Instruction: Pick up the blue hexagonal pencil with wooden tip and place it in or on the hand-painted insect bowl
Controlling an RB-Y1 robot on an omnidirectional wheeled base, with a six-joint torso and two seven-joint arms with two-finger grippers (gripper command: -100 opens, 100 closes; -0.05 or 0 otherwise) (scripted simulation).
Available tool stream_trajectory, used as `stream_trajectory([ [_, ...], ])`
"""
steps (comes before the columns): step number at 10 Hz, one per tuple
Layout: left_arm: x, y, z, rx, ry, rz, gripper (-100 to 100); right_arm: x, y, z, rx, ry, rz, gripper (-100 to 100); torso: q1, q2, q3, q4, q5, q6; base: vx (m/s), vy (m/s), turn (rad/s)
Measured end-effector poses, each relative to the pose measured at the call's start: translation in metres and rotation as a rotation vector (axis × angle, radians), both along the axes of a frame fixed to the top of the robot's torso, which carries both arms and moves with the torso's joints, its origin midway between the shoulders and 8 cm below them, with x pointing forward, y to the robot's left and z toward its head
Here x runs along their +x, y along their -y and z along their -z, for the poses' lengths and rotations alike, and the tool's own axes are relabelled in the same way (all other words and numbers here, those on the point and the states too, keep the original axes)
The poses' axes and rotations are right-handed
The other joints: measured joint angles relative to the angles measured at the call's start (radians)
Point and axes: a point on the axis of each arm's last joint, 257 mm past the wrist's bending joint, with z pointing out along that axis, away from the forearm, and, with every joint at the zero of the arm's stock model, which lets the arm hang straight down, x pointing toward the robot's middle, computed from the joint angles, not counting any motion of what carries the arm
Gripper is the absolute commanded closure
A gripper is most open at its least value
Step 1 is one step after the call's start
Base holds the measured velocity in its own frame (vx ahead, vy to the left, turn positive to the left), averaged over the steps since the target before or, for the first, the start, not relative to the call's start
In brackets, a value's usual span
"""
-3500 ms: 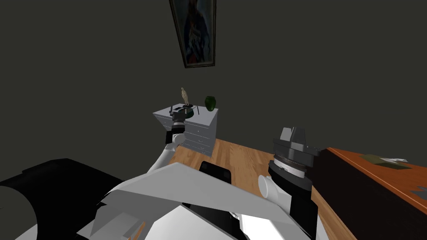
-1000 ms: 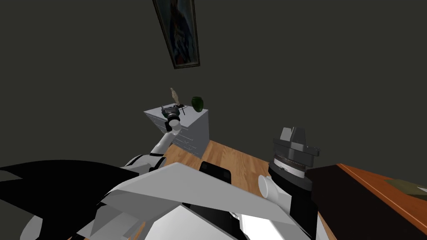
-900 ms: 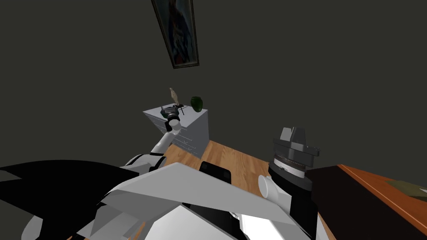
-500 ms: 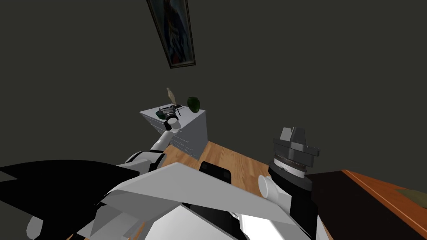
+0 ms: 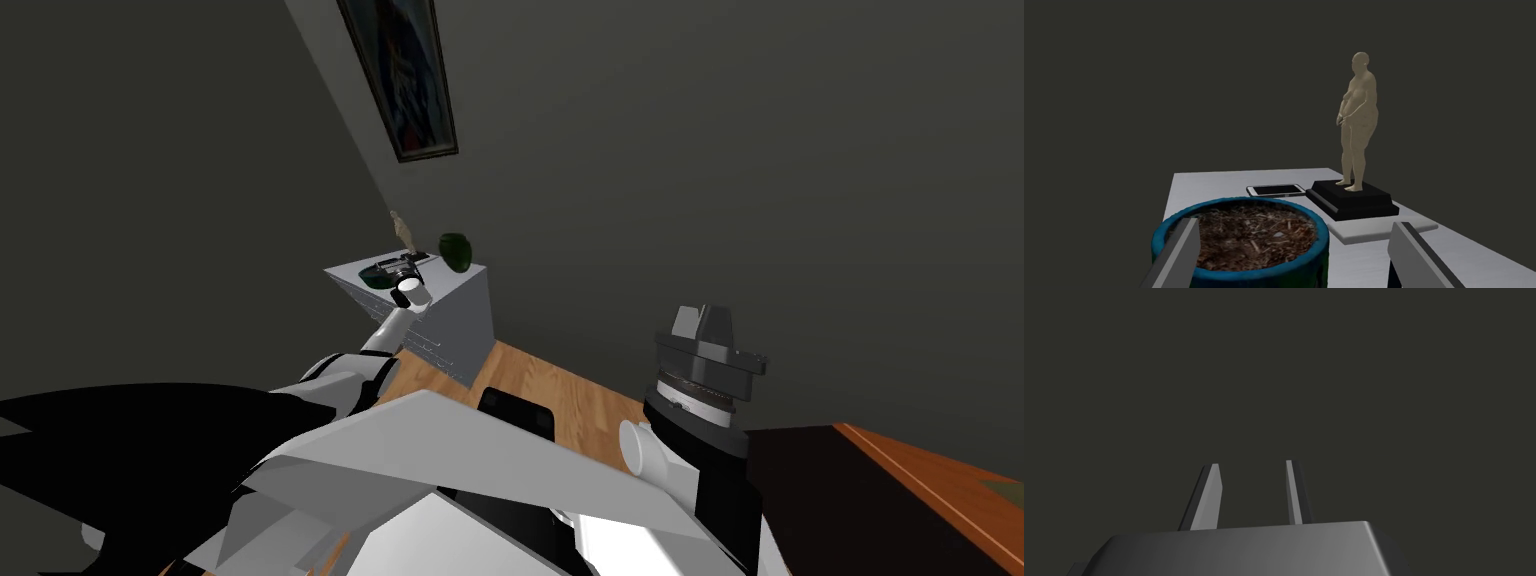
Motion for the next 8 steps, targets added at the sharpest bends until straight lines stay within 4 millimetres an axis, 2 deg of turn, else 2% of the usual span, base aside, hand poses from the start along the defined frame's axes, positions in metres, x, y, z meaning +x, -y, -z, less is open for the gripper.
stream_trajectory([
  [3,-0.013,-0.031,0.024,-0.071,-0.019,-0.077,-100,0.000,0.000,0.000,0.000,0.000,0.000,0,0.001,-0.005,-0.003,-0.001,0.000,0.000,0.152,-0.084,0.022],
  [5,-0.020,-0.041,0.031,-0.113,-0.026,-0.116,-100,0.000,0.000,0.000,0.000,0.000,0.000,0,0.002,-0.002,-0.001,-0.001,0.000,0.000,0.120,-0.079,0.015],
  [8,-0.040,-0.065,0.056,-0.194,-0.050,-0.205,-100,0.000,0.000,0.000,0.000,0.000,0.000,0,0.002,-0.005,-0.003,-0.001,0.000,0.000,0.157,-0.080,0.016],
])
